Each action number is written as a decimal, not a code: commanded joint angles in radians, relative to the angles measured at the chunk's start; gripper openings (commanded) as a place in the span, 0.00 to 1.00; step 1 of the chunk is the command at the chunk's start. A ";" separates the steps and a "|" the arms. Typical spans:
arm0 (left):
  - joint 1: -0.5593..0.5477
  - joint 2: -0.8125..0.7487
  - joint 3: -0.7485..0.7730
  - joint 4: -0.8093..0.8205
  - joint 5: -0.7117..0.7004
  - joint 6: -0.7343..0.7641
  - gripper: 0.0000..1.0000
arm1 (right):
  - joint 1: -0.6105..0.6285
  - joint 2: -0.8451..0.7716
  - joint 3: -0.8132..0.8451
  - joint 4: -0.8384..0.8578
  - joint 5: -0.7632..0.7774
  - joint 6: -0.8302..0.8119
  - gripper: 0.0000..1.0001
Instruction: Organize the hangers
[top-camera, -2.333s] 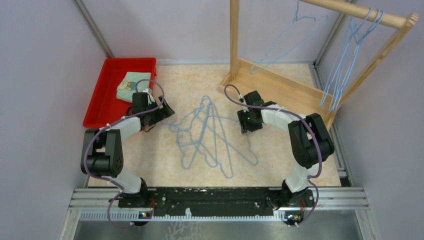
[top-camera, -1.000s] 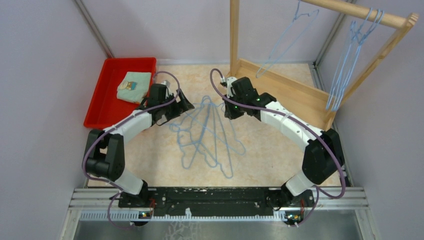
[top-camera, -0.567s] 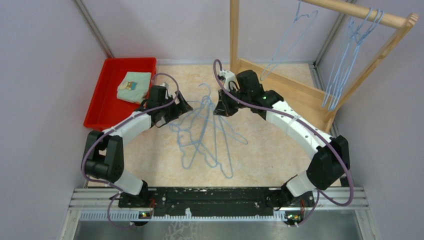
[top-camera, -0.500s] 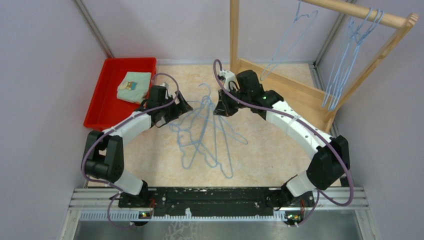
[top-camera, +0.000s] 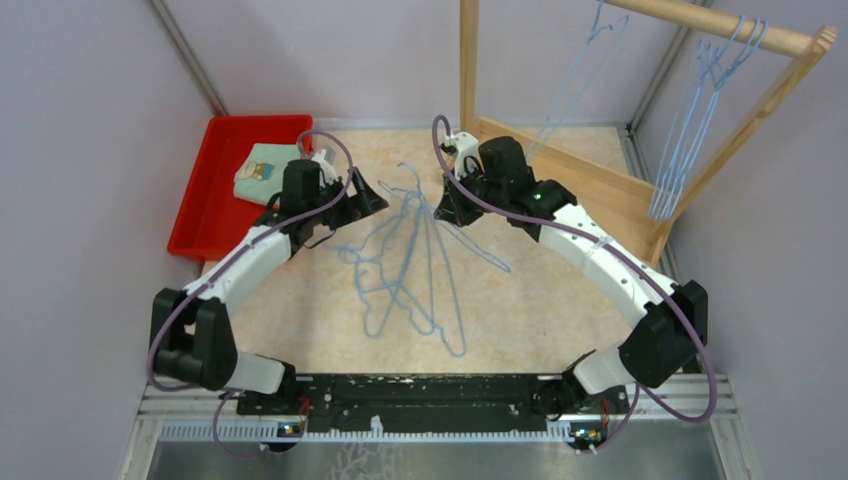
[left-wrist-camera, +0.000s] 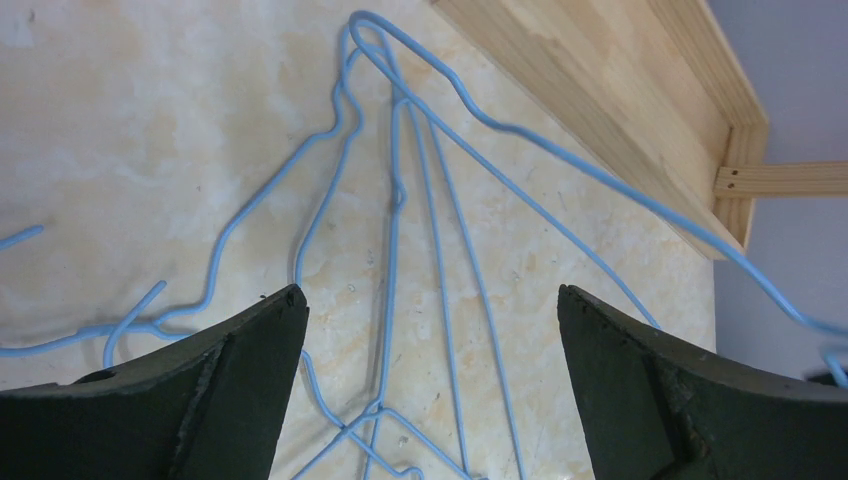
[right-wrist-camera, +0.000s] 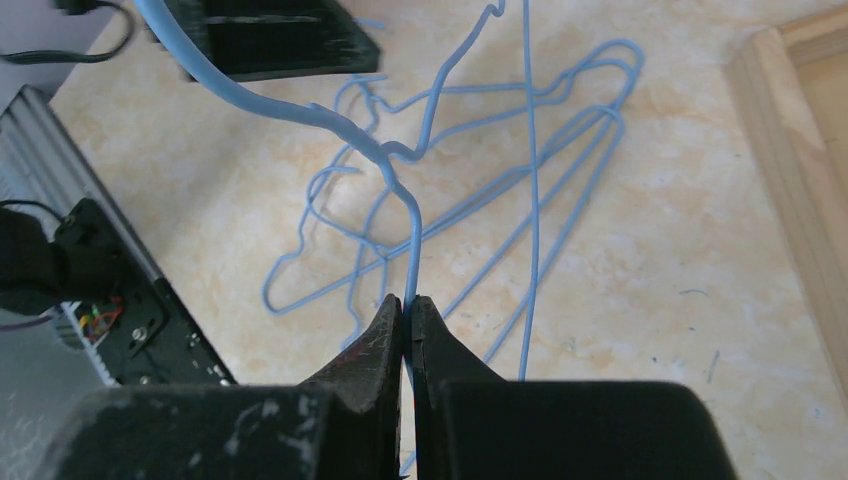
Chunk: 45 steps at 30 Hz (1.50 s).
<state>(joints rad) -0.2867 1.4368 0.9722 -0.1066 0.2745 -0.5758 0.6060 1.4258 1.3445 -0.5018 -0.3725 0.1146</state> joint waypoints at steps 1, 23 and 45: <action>-0.005 -0.134 -0.017 -0.086 0.041 0.079 1.00 | 0.002 -0.029 0.025 0.062 0.157 0.004 0.00; -0.003 -0.131 -0.075 -0.099 -0.115 0.192 1.00 | 0.002 -0.008 0.592 -0.237 0.636 0.038 0.00; -0.004 -0.067 -0.097 -0.021 -0.044 0.147 1.00 | 0.001 -0.085 0.654 -0.235 0.847 0.113 0.00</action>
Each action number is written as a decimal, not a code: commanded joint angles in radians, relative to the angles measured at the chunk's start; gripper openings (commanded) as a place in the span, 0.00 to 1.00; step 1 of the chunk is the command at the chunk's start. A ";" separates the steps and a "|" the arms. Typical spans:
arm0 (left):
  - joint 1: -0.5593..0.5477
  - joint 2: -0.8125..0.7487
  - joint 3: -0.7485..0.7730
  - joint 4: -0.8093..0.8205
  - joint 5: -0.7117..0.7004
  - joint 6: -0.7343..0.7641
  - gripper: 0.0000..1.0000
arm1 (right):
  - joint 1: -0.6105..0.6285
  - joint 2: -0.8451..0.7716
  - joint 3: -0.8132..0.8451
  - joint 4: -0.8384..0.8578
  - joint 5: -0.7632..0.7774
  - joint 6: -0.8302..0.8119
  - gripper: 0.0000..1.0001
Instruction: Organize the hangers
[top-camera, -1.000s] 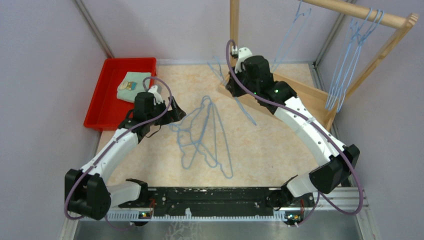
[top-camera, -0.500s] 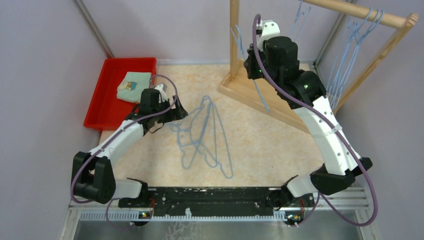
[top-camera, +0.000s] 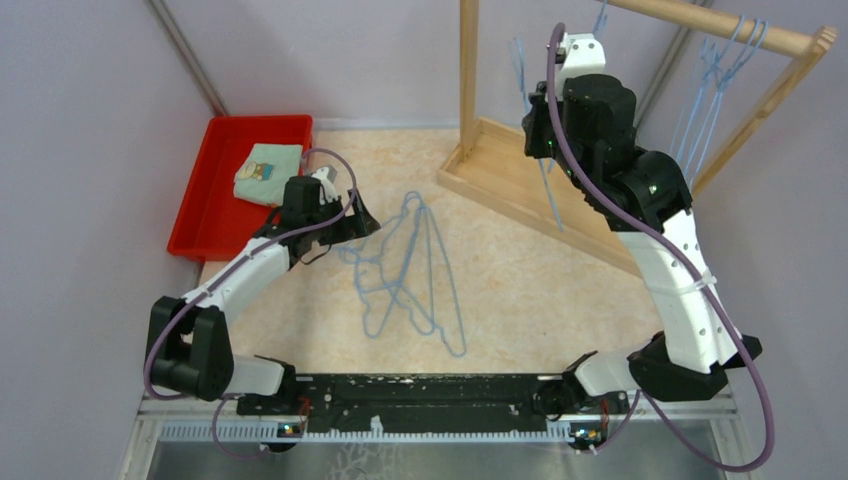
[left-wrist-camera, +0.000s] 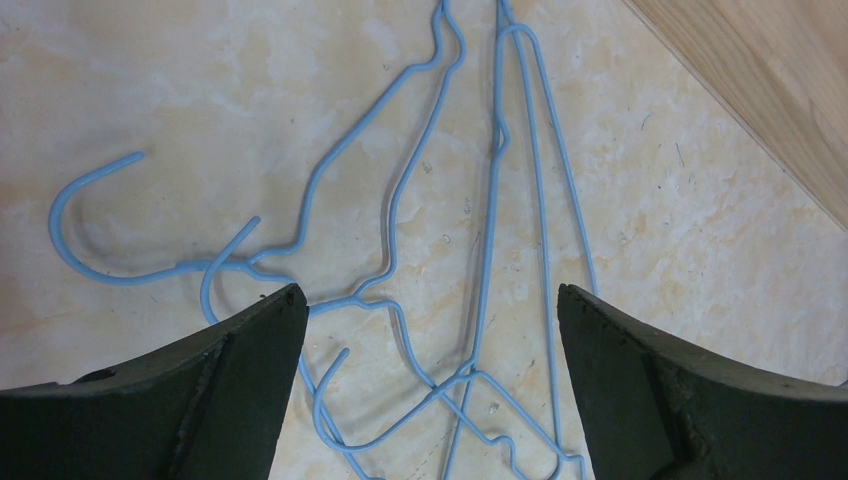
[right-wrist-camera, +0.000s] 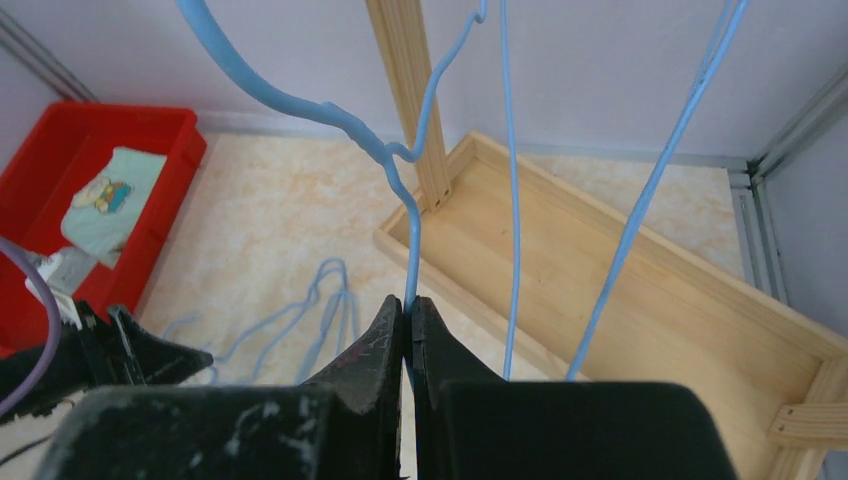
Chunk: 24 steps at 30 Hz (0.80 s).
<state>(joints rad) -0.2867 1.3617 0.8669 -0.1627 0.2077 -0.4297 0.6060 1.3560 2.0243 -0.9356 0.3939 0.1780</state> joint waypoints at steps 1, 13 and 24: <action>-0.005 0.006 0.011 0.031 0.023 0.006 1.00 | 0.001 -0.002 -0.023 0.241 0.090 0.057 0.00; -0.003 -0.057 -0.022 -0.006 0.013 0.020 1.00 | -0.020 0.219 0.127 0.527 0.143 -0.015 0.00; -0.002 -0.076 -0.039 -0.027 -0.039 0.041 1.00 | -0.167 0.384 0.290 0.531 0.099 0.035 0.00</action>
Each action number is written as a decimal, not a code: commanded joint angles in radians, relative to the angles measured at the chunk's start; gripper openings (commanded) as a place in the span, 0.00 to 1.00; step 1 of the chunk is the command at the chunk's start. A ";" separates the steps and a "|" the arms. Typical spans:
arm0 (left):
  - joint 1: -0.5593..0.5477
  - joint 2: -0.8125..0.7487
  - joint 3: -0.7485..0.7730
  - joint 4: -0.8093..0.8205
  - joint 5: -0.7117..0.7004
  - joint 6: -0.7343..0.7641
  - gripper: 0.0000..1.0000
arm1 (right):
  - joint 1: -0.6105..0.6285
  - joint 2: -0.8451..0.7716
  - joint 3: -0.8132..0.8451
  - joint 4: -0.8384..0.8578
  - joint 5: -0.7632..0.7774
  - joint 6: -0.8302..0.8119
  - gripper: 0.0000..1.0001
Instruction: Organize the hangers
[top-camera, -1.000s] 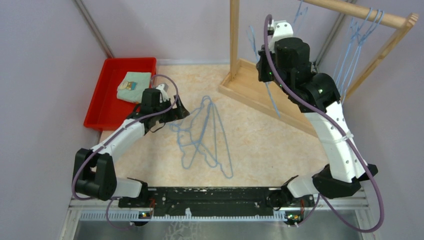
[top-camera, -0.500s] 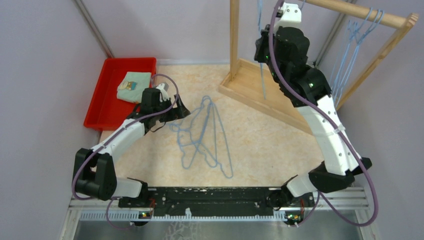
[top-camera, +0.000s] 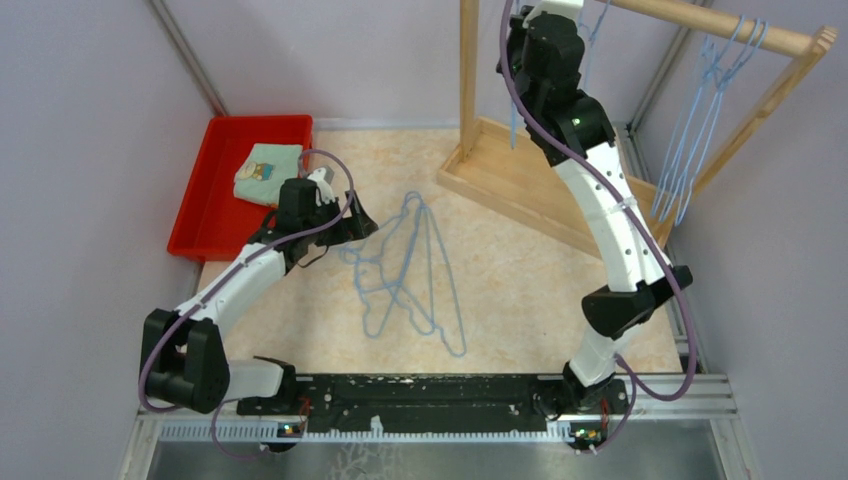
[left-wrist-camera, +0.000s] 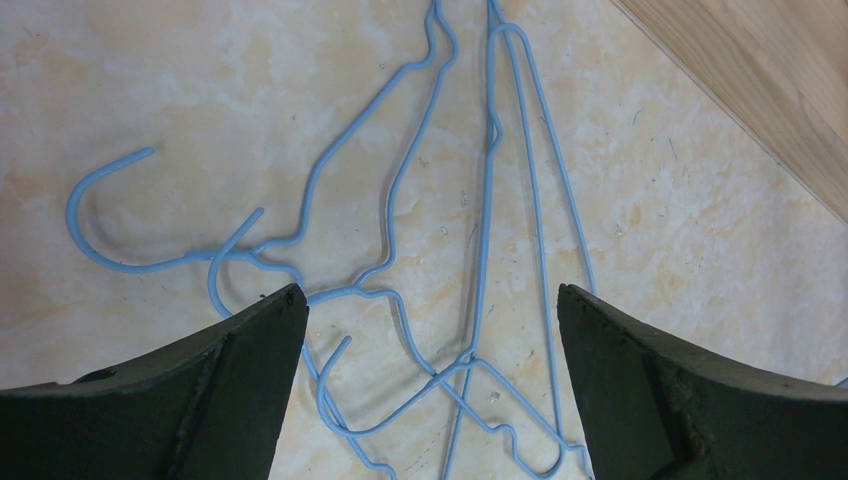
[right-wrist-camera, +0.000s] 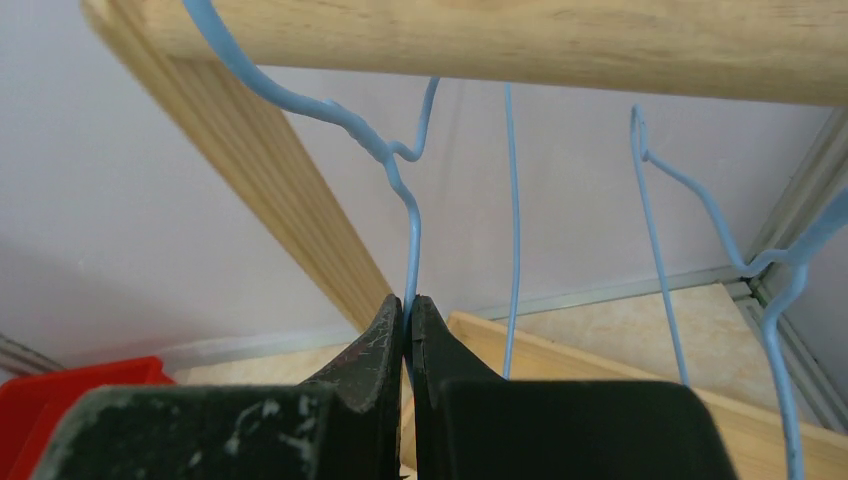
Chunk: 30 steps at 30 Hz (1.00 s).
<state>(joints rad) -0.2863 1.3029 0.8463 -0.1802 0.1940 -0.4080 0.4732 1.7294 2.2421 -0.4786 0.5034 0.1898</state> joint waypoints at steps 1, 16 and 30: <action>-0.002 -0.015 -0.021 -0.007 -0.026 0.018 1.00 | -0.045 0.017 0.079 0.069 -0.014 0.027 0.00; -0.001 0.076 0.021 0.011 0.002 0.007 1.00 | -0.191 -0.128 -0.195 0.100 -0.017 0.053 0.00; 0.000 0.105 0.041 0.013 0.026 -0.008 1.00 | -0.338 -0.312 -0.427 0.113 -0.011 0.041 0.00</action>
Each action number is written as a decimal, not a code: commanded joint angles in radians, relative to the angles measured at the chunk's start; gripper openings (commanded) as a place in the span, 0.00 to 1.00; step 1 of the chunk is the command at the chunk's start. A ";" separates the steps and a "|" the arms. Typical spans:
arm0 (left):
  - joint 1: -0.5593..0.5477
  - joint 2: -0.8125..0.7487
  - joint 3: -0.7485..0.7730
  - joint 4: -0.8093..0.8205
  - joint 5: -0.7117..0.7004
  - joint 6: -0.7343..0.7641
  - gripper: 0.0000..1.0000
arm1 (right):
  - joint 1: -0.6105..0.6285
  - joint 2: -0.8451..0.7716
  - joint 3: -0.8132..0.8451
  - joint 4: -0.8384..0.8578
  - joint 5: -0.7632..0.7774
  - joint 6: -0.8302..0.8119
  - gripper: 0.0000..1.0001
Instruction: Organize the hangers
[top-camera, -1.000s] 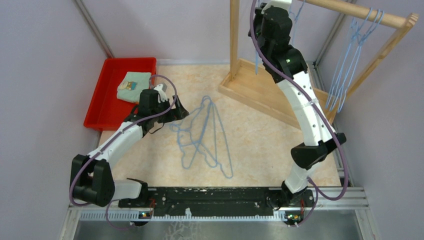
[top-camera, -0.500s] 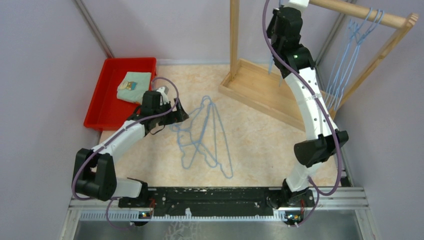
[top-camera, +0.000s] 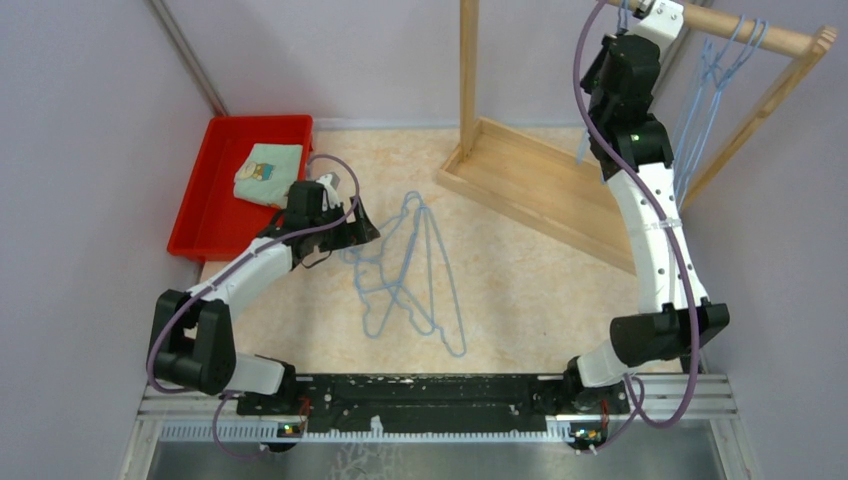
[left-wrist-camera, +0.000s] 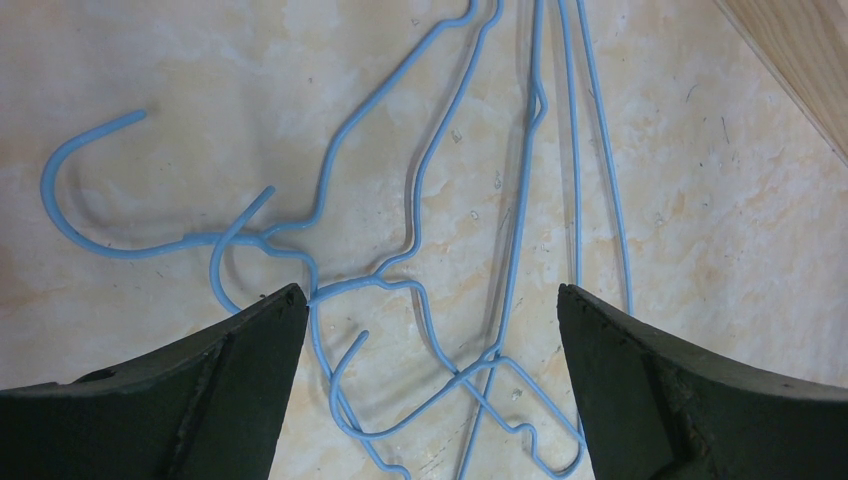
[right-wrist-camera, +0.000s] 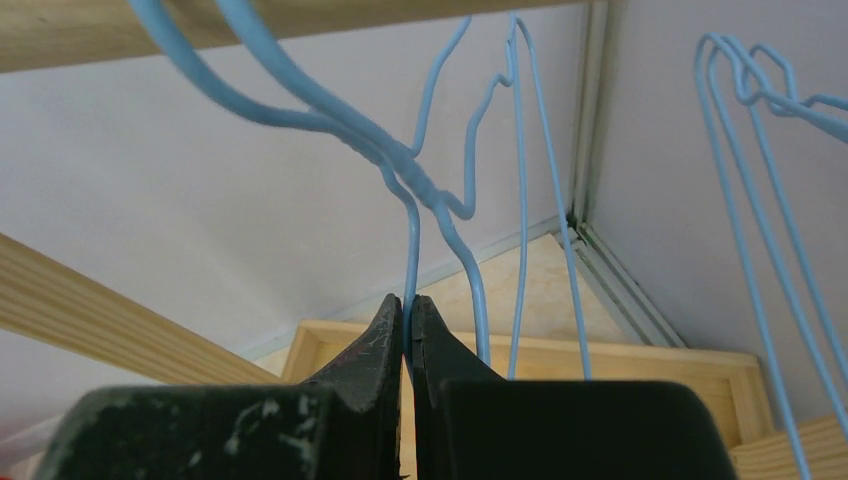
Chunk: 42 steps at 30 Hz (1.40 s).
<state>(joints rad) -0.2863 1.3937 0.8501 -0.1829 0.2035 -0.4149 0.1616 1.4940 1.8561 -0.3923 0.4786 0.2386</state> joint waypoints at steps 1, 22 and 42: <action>-0.001 0.017 0.039 0.016 0.019 -0.003 1.00 | -0.035 -0.089 -0.056 0.026 0.016 -0.011 0.00; 0.000 0.042 0.062 0.007 0.039 -0.005 1.00 | -0.191 -0.209 -0.191 -0.013 0.054 -0.072 0.00; -0.001 0.106 0.099 0.024 0.047 0.005 1.00 | -0.186 -0.328 -0.194 -0.133 -0.125 0.073 0.88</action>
<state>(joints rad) -0.2863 1.4754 0.9119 -0.1802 0.2367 -0.4213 -0.0227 1.2434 1.6558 -0.5037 0.4263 0.2611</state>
